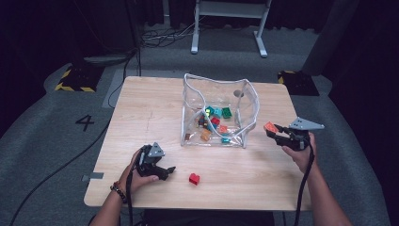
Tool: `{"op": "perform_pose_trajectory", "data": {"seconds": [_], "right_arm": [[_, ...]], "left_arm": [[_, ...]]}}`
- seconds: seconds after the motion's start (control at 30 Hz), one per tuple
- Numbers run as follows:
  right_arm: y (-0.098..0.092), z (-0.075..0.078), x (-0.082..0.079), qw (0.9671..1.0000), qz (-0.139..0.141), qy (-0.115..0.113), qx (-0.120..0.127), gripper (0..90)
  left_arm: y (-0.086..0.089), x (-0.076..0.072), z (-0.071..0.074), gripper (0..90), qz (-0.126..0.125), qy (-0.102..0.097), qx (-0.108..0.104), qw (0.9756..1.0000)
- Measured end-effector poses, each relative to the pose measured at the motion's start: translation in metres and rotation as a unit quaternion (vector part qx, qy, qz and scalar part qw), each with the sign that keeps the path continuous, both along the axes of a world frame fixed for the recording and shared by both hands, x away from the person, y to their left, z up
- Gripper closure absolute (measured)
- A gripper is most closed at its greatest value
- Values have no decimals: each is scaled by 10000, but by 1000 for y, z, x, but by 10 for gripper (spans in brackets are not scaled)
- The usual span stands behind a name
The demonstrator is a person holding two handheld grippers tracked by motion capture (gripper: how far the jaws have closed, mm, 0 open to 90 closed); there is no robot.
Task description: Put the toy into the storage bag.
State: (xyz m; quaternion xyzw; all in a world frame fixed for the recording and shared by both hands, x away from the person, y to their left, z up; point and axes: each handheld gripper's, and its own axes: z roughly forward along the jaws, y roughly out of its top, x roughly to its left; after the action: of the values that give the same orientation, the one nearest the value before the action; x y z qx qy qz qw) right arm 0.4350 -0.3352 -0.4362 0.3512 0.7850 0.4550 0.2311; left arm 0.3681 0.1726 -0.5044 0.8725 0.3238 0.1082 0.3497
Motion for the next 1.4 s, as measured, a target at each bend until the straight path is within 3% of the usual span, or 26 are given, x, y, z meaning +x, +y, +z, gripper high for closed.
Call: {"op": "perform_pose_trajectory", "data": {"seconds": [0.3,0.8,1.0,1.2,1.4], "right_arm": [[-4,50,11,9991,5,-426,-29,593],[9,112,28,9969,144,-774,51,593],[20,127,33,9961,298,-832,-7,593],[35,134,36,9953,559,-784,137,593],[57,139,40,9930,865,-802,82,593]], "left_arm": [[0,0,0,138,0,0,0,10000],[0,0,0,139,0,0,-1,10000],[0,0,0,138,3,2,-2,10000],[0,0,0,138,-4,8,-4,10000],[0,0,0,138,-1,10,-6,10000]]}}
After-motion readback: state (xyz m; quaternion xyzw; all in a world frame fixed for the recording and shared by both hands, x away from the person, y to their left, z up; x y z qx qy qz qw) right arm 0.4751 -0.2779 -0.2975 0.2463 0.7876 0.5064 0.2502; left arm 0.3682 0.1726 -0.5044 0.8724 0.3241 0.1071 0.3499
